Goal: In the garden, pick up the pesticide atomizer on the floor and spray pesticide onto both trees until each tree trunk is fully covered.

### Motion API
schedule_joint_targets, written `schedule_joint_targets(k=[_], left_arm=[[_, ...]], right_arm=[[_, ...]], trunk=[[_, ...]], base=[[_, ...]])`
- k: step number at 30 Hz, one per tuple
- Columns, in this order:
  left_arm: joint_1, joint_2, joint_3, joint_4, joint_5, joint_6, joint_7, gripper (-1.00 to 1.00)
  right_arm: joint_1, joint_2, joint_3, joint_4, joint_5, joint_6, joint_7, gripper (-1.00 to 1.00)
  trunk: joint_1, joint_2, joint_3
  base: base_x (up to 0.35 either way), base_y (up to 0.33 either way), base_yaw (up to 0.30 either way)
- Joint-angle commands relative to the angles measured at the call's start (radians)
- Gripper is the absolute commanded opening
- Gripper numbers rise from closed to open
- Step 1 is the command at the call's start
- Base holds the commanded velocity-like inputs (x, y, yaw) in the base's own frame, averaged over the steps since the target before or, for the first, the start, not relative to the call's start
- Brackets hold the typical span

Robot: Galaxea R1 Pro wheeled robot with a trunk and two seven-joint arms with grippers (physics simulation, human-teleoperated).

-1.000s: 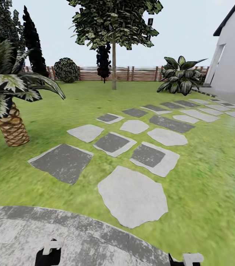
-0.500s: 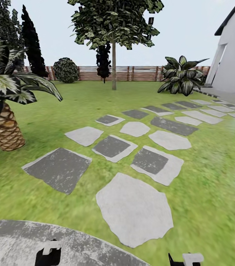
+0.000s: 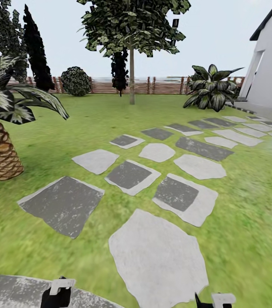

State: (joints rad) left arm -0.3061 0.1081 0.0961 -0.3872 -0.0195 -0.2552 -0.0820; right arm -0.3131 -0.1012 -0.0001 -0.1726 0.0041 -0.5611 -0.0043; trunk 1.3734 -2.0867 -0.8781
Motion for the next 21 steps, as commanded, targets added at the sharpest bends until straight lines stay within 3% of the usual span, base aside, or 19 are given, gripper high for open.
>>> schedule_joint_targets(k=[1, 21], left_arm=[[-0.001, -0.001, 0.008, 0.001, -0.002, -0.003, -0.009, -1.00], [-0.001, -0.001, 0.008, 0.001, -0.002, -0.003, -0.009, -1.00]], right_arm=[[-0.001, 0.000, 0.000, 0.001, 0.000, -0.003, 0.000, 1.00], [0.000, 0.000, 0.000, 0.001, 0.000, -0.003, 0.000, 1.00]], trunk=[[0.000, 0.000, -0.001], [0.000, 0.000, -0.001]], base=[[0.338, 0.000, 0.000], [0.338, 0.000, 0.000]])
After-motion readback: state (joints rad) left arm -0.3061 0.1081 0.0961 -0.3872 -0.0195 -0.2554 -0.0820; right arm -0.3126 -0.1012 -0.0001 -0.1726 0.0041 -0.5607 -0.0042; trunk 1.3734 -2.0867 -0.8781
